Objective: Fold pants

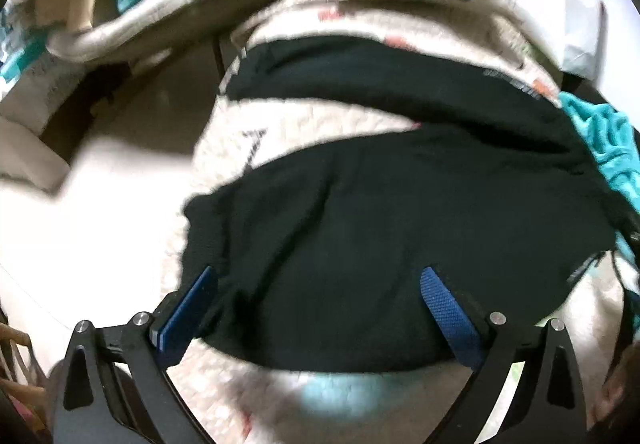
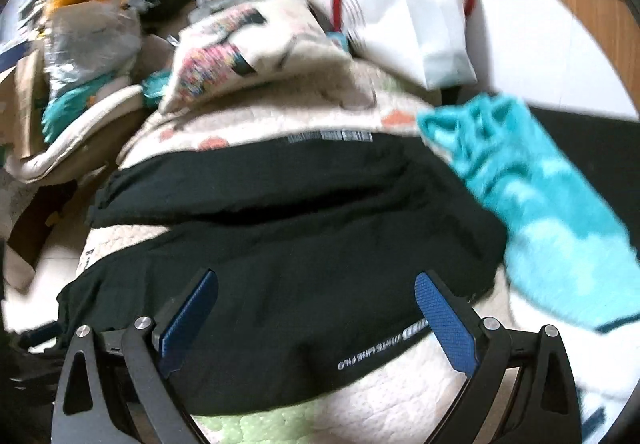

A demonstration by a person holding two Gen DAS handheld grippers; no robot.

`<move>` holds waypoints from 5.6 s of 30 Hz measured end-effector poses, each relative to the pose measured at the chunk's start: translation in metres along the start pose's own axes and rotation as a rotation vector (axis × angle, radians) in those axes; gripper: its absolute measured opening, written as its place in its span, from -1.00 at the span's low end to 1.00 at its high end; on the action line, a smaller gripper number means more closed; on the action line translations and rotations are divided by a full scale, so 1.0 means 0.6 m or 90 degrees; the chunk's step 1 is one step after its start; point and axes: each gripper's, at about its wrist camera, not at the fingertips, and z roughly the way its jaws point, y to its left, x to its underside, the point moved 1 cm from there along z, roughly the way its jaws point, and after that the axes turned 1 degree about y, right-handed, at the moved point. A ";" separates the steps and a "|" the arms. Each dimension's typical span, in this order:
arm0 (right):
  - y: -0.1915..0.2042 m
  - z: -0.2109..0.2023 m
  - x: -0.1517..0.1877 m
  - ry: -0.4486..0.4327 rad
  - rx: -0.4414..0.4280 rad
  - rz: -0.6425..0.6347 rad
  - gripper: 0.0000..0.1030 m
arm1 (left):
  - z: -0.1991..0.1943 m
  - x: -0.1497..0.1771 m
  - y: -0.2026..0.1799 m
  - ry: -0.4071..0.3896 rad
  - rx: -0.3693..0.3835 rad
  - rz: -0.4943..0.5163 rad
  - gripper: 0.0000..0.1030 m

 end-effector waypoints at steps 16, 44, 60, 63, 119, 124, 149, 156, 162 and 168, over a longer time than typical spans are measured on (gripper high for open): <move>-0.024 -0.125 -0.023 -0.108 -0.086 0.017 1.00 | -0.232 -0.001 -0.034 -0.175 -0.050 0.006 0.98; -0.037 0.011 -0.142 0.097 -0.173 0.001 1.00 | 0.055 -0.316 0.144 -0.103 0.100 -0.059 0.98; -0.056 0.390 -0.299 0.231 -0.185 -0.099 0.94 | 0.269 -0.404 0.183 -0.029 0.232 -0.144 0.90; -0.042 0.429 -0.308 0.237 -0.188 -0.129 0.94 | 0.294 -0.407 0.204 -0.032 0.235 -0.180 0.90; -0.044 0.213 -0.183 0.285 -0.263 -0.133 -0.79 | -0.010 -0.218 0.104 -0.128 0.197 0.143 -0.77; -0.071 0.171 -0.103 0.329 -0.249 -0.147 -0.79 | -0.032 -0.106 0.100 -0.076 0.178 0.178 -0.77; 0.069 0.070 -0.049 0.326 -0.332 -0.190 -0.05 | -0.048 -0.045 0.282 0.013 0.148 -0.230 -0.49; 0.244 0.064 -0.042 0.290 -0.463 -0.274 -0.05 | 0.008 -0.002 0.298 0.043 0.139 -0.300 -0.49; 0.405 0.079 0.011 0.330 -0.495 -0.373 -0.05 | -0.018 -0.008 0.369 -0.029 0.104 -0.388 -0.49; 0.493 0.096 0.086 0.345 -0.410 -0.505 -0.42 | -0.024 -0.023 0.372 -0.040 0.122 -0.395 -0.48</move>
